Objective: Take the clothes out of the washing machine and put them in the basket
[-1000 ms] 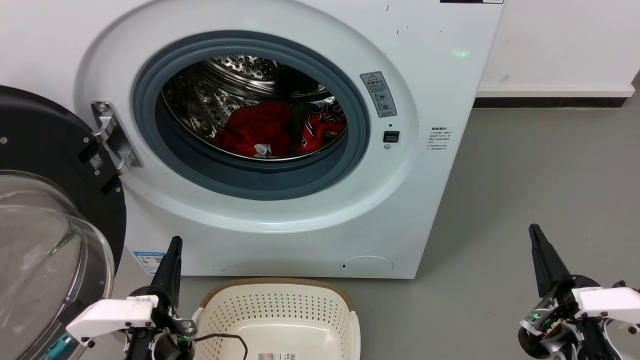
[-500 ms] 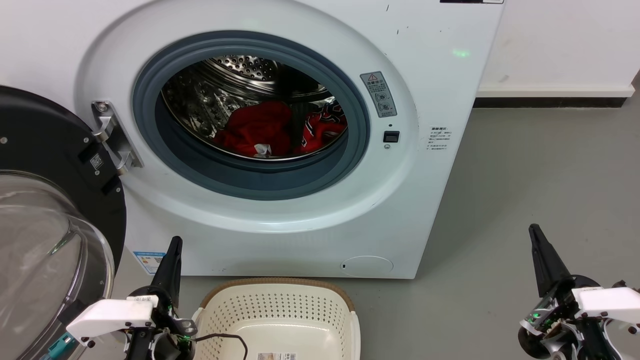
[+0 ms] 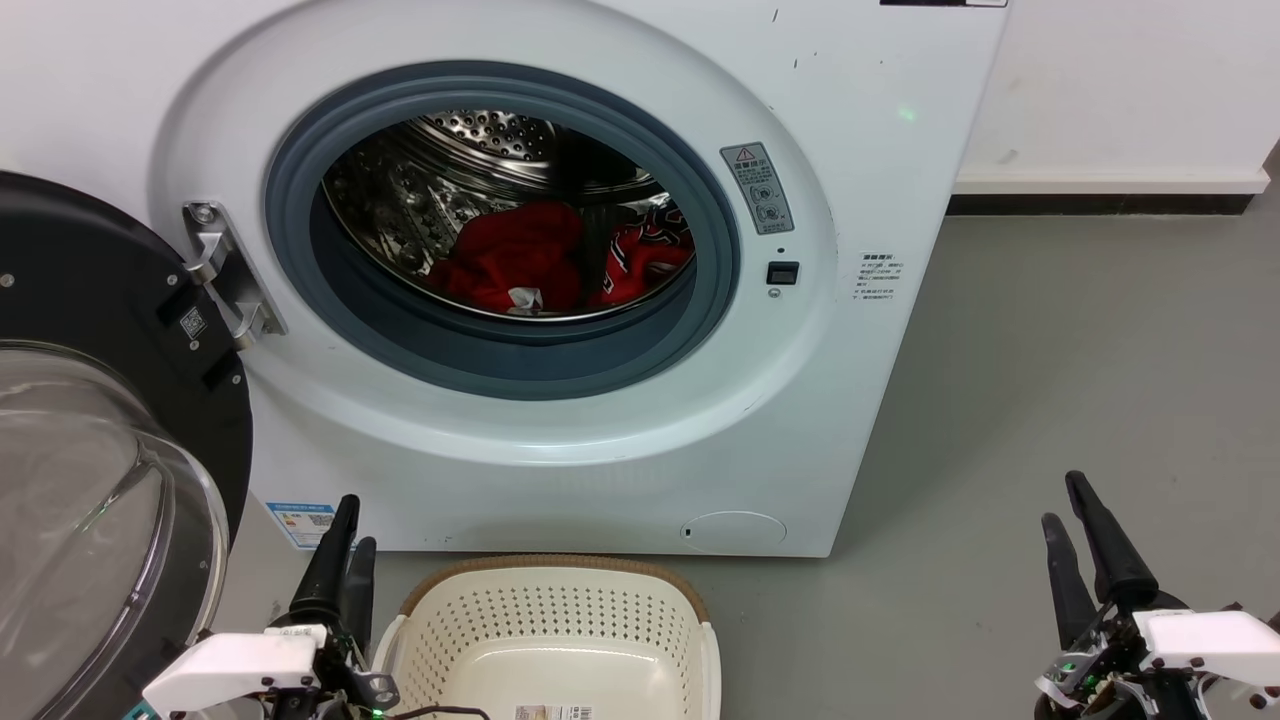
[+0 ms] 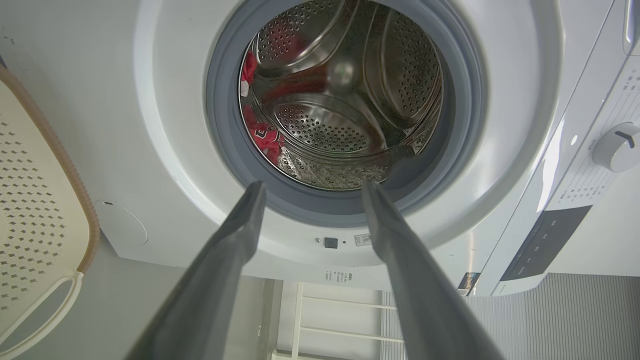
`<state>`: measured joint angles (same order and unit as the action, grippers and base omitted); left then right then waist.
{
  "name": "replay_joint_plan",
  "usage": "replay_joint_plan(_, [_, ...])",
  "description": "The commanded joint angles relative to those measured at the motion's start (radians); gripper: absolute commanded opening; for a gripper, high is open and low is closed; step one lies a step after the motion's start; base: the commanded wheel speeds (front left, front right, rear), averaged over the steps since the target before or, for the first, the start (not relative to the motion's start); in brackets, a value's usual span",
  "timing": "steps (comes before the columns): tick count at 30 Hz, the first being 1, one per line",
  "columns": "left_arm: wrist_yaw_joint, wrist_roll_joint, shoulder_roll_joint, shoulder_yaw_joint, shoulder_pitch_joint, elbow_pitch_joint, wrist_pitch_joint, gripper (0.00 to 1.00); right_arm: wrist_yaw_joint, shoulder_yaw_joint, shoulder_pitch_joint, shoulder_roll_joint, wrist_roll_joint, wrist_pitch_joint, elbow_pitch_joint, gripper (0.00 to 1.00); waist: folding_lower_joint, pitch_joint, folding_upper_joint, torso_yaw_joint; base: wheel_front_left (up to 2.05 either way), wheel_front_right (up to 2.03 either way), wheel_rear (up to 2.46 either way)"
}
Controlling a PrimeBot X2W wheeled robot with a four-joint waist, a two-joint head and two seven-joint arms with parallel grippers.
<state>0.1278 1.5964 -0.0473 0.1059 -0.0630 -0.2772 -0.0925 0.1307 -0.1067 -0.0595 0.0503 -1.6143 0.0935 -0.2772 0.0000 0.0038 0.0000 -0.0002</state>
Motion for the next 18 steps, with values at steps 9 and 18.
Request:
replay_joint_plan(9, [0.001,-0.083,-0.002,0.03,-0.003,0.029,0.047,1.0,0.0,-0.018,-0.009,0.001,0.092,-0.049,0.008,1.0,0.0,0.001,0.0,-0.001,0.0,0.0,0.0])
replay_joint_plan(18, [-0.016,-0.227,-0.003,0.077,-0.004,0.053,0.087,1.0,0.0,-0.064,-0.015,0.001,0.313,-0.089,0.06,1.0,0.0,0.003,0.0,-0.003,0.0,0.0,0.0])
